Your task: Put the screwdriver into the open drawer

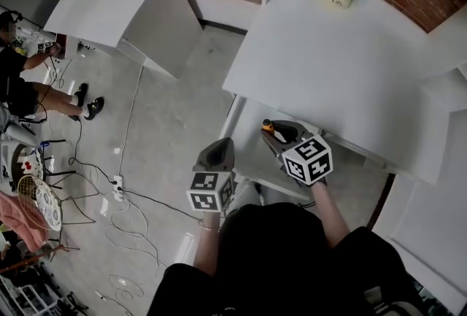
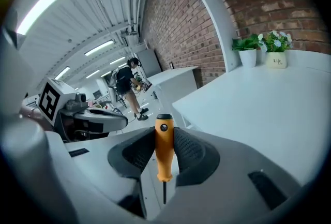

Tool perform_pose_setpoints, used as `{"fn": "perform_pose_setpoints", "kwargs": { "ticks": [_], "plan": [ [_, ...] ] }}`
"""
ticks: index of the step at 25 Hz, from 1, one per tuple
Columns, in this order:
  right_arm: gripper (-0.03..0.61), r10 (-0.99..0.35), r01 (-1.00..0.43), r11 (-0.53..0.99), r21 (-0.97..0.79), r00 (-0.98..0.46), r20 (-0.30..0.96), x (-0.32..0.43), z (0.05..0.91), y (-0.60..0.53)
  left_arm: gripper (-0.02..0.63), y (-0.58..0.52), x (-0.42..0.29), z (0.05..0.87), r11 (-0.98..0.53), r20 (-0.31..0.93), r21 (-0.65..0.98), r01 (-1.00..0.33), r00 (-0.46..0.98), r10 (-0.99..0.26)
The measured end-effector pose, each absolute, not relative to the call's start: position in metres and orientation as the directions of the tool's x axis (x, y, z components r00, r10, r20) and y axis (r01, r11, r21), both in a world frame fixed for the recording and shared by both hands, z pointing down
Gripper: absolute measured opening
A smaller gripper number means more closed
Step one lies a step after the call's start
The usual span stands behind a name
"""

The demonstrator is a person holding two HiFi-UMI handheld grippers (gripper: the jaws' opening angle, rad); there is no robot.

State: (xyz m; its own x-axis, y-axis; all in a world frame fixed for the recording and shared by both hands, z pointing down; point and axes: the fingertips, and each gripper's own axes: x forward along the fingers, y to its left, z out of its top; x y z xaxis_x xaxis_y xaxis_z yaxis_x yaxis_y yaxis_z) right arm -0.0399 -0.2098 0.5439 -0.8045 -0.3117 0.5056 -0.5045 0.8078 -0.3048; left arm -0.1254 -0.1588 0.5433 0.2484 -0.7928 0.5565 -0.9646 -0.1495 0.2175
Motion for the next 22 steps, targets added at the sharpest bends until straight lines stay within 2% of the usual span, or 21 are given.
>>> {"fn": "perform_pose_setpoints", "kwargs": {
  "ticks": [8, 22],
  "plan": [
    [0.114, -0.249, -0.527, 0.796, -0.298, -0.734, 0.632, -0.045, 0.617, -0.208, 0.009, -0.166, -0.121, 0.579, -0.173, 0.627, 0.245, -0.954, 0.292, -0.722],
    [0.114, -0.134, -0.562, 0.771, -0.299, -0.602, 0.787, -0.05, 0.721, -0.209, 0.009, -0.171, -0.12, 0.603, -0.189, 0.664, 0.28, -0.941, 0.333, -0.67]
  ]
}}
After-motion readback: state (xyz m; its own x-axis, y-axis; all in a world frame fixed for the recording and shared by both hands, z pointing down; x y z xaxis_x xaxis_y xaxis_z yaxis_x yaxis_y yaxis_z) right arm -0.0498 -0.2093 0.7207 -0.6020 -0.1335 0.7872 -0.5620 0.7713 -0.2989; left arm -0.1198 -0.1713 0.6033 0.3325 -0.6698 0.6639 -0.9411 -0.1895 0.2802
